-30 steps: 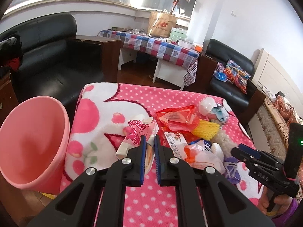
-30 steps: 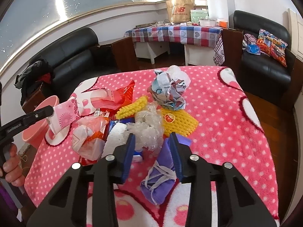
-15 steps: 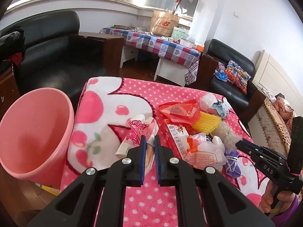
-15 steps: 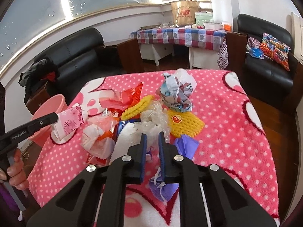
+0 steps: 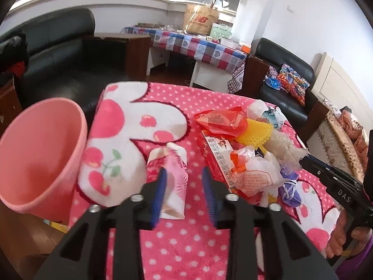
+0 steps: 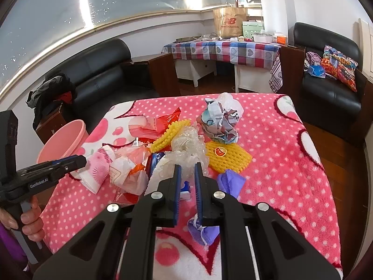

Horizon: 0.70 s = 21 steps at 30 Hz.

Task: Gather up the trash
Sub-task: 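Grasp the red snack bag with the left gripper while the right grasps the clear plastic bag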

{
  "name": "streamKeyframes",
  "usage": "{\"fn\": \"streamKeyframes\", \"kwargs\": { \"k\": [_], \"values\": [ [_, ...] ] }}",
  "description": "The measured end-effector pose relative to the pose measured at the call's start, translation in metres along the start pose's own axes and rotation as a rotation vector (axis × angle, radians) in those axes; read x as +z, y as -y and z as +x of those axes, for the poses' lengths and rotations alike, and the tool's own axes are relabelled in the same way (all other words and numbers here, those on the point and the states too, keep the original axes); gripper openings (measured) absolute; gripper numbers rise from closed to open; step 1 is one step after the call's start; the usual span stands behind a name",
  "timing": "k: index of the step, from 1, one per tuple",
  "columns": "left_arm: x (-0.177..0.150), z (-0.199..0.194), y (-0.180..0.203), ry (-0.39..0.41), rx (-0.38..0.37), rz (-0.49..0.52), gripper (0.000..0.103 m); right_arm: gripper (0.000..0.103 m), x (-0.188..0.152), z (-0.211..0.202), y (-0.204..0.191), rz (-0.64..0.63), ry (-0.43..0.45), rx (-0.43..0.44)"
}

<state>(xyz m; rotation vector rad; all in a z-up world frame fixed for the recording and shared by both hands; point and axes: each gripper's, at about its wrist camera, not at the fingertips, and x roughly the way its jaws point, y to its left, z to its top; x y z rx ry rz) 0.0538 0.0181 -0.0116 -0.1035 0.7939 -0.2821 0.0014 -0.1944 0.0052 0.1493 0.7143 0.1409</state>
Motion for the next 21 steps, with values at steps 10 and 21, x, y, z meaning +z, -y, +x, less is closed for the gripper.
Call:
{"fn": "streamKeyframes", "kwargs": {
  "k": [10, 21],
  "values": [
    [0.014, -0.018, 0.01, 0.042, -0.002, 0.017, 0.038, 0.012, 0.002, -0.01, 0.001, -0.005, 0.026, 0.006],
    [0.072, 0.027, 0.037, 0.008, -0.047, 0.058, 0.044, 0.012, 0.012, -0.015, 0.01, 0.011, 0.045, 0.017]
  ]
}}
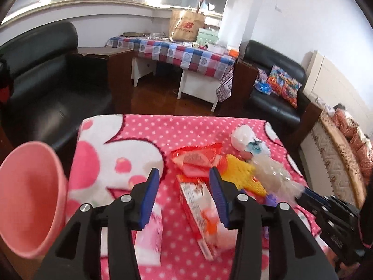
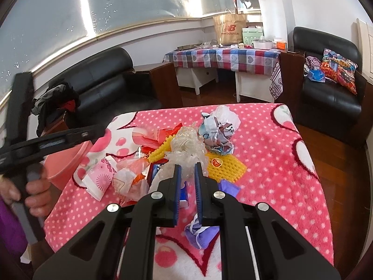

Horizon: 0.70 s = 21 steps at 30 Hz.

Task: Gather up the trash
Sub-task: 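Grasp the red snack bag with the left gripper while the right grasps the clear plastic bag, then carry the red bag and clear plastic bag over the pink bin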

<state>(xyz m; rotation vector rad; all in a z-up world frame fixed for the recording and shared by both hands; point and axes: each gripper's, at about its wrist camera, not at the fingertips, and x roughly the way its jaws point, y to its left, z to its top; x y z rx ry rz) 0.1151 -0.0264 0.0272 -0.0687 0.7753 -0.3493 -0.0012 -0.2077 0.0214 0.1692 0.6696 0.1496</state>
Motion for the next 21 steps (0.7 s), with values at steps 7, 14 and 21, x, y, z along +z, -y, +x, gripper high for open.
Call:
{"fn": "streamKeyframes", "kwargs": {
  "k": [7, 14, 21],
  "values": [
    [0.004, 0.054, 0.006, -0.11, 0.084, 0.016, 0.021, 0.012, 0.003, 0.005, 0.004, 0.006, -0.01, 0.004],
    [0.001, 0.061, 0.001, -0.097, 0.091, -0.007, 0.0, 0.012, 0.004, 0.004, 0.003, 0.003, -0.007, 0.0],
    [0.008, 0.007, -0.006, 0.028, 0.086, -0.018, 0.0, 0.012, 0.017, -0.007, -0.011, -0.017, 0.03, 0.016]
  ]
}}
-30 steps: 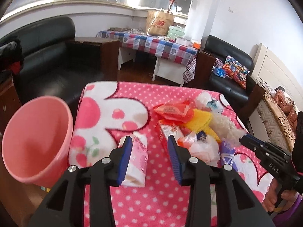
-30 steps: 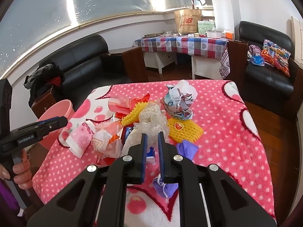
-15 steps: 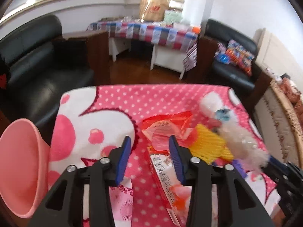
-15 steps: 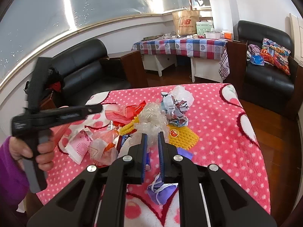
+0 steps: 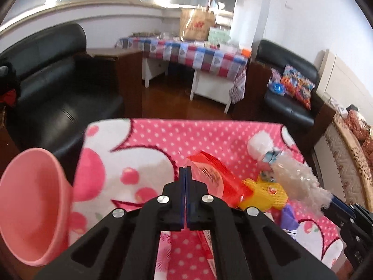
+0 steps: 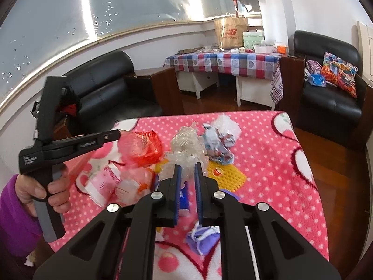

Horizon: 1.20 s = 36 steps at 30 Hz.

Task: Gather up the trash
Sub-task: 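Carry the red bag and clear plastic bag over the pink bin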

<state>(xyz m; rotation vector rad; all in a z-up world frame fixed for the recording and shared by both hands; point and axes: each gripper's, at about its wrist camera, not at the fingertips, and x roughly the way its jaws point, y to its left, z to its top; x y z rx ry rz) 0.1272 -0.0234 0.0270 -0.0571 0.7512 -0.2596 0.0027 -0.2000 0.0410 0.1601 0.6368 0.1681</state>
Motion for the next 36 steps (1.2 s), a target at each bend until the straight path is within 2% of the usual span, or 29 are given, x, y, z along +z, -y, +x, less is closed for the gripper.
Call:
{"fn": "streamKeyframes", "kwargs": {
  "k": [4, 9, 13, 20, 27, 36],
  "values": [
    [0.001, -0.032, -0.019, 0.044, 0.021, -0.03, 0.0, 0.012, 0.01, -0.001, -0.023, -0.04, 0.013, 0.038],
    [-0.003, -0.077, -0.062, 0.099, 0.081, -0.096, 0.0, 0.012, 0.02, 0.012, -0.07, -0.094, 0.004, 0.125],
    [-0.011, -0.109, -0.106, 0.127, 0.16, -0.147, 0.0, 0.012, 0.028, 0.026, -0.116, -0.151, -0.007, 0.211],
    [-0.028, -0.14, -0.171, 0.134, 0.284, -0.213, 0.0, 0.012, 0.033, 0.051, -0.2, -0.258, -0.041, 0.337],
    [-0.046, -0.138, -0.215, 0.073, 0.369, -0.233, 0.0, 0.012, 0.023, 0.096, -0.264, -0.306, -0.172, 0.409],
    [-0.064, -0.1, -0.247, -0.038, 0.416, -0.268, 0.0, 0.012, 0.006, 0.148, -0.293, -0.347, -0.292, 0.345]
  ]
}}
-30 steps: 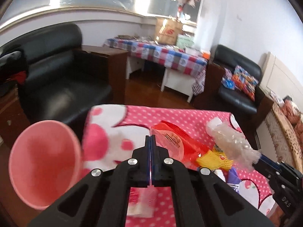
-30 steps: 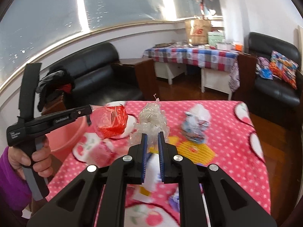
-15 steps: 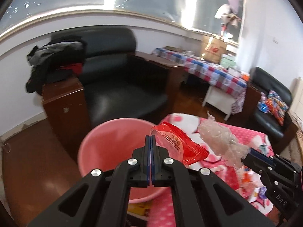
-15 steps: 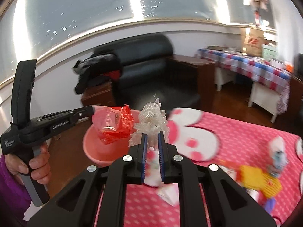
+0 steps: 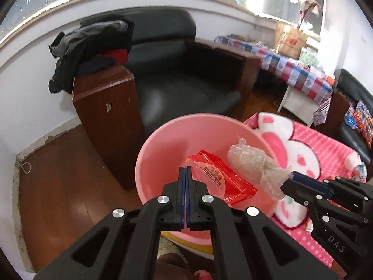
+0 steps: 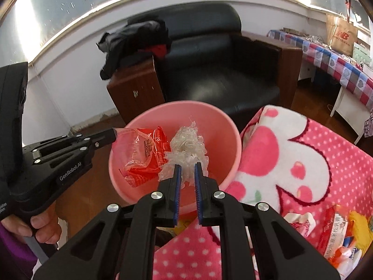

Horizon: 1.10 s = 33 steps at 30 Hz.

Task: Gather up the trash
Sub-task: 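Carry the red bag and clear plastic bag over the pink bin, then open the left gripper then the right gripper to drop both bags into the bin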

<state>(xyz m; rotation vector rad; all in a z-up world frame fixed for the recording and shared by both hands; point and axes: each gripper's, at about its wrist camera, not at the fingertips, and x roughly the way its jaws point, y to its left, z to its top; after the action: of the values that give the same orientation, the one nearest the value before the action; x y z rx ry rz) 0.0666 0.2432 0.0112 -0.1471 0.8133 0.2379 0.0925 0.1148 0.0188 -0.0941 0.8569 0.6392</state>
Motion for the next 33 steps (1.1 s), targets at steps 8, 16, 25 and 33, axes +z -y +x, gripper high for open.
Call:
{"fn": "streamKeyframes", "kwargs": {
  "k": [8, 16, 25, 33],
  "values": [
    [-0.006, 0.026, -0.002, -0.066, 0.037, 0.001, 0.0, 0.012, -0.001, 0.035, 0.001, 0.012, -0.078, -0.024],
    [-0.011, 0.038, 0.002, -0.104, 0.033, 0.016, 0.002, 0.012, -0.003, 0.047, -0.008, -0.026, -0.106, -0.048],
    [-0.011, 0.034, -0.001, -0.111, 0.02, -0.001, 0.018, 0.015, -0.005, 0.048, -0.001, 0.014, -0.135, -0.03],
    [-0.006, 0.009, -0.001, -0.044, -0.003, -0.018, 0.034, 0.022, -0.006, 0.034, -0.001, 0.03, -0.107, -0.004]
  ]
}}
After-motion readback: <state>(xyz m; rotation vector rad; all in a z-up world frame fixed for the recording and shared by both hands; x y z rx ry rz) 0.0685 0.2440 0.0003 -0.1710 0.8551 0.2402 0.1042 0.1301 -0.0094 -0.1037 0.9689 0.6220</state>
